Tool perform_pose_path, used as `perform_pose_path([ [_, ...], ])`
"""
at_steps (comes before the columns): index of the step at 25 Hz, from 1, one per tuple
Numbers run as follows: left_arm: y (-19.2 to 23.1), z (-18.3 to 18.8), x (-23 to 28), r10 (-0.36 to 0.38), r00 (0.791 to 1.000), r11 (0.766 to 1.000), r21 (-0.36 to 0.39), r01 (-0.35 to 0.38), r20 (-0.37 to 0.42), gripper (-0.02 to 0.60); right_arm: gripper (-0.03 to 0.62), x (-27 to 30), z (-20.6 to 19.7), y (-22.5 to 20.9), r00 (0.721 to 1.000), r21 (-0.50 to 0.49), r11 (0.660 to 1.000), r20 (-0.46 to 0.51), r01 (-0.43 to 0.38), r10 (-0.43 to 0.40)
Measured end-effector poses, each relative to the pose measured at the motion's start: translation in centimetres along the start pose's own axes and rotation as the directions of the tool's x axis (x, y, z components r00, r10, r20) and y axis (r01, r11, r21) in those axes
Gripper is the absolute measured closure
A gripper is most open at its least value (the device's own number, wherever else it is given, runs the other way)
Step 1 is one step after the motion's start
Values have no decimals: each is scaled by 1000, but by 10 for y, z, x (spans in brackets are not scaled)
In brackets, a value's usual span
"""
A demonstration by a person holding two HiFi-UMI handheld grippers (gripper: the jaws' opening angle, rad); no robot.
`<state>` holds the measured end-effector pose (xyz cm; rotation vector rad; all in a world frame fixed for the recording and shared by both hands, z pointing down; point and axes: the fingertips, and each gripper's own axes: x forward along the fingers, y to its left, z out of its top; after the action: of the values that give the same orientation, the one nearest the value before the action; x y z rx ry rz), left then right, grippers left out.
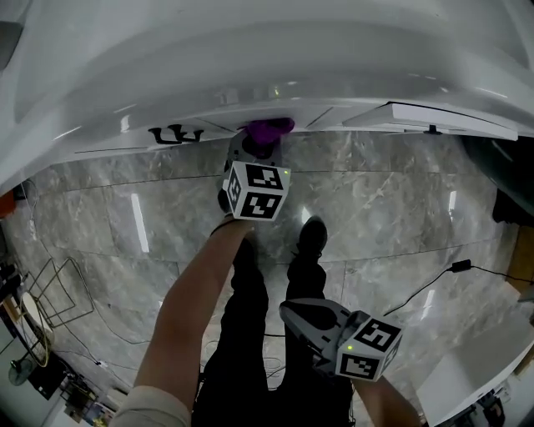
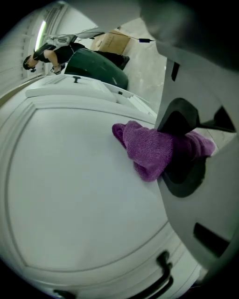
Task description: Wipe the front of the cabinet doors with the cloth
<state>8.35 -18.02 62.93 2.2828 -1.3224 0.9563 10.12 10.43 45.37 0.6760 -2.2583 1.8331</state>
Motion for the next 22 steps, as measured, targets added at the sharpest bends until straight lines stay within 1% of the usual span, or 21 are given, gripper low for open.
perform_pose_path([
  [3, -1, -38, 32, -7, 996, 1000, 12, 8, -88, 466, 585, 3, -6, -11, 1000, 14, 1000, 5, -2, 2],
  [6, -3, -72, 63, 1, 987, 998, 55, 8, -158, 466, 585, 4, -8, -25, 1000, 26, 1000, 19, 3, -4],
  [9, -4, -96, 86, 6, 978, 995, 99, 15, -209, 466, 585, 7, -8, -34, 999, 31, 999, 38, 5, -6],
  [12, -4, -121, 104, 13, 965, 993, 113, 18, -263, 466, 585, 9, -7, -39, 999, 30, 1000, 47, 7, -8],
  [15, -5, -135, 112, 30, 958, 988, 156, 16, -285, 468, 585, 10, -7, -41, 999, 26, 1000, 49, 16, -17],
  [16, -6, -135, 110, 29, 957, 987, 159, 18, -287, 466, 585, 9, -6, -41, 999, 21, 1000, 50, 19, -20],
  [17, -7, -132, 104, 19, 958, 989, 143, 23, -286, 466, 585, 8, -5, -39, 998, 16, 1000, 50, 22, -23],
  [19, -16, -114, 79, -25, 966, 996, 75, 46, -256, 466, 585, 4, -6, -33, 998, 16, 999, 48, 29, -29],
  [20, -23, -97, 60, -53, 973, 997, 41, 64, -223, 466, 585, 2, -6, -29, 998, 17, 999, 46, 30, -31],
  [22, -40, -50, 13, -103, 987, 995, -5, 103, -121, 465, 585, -4, -5, -19, 999, 13, 999, 41, 31, -31],
])
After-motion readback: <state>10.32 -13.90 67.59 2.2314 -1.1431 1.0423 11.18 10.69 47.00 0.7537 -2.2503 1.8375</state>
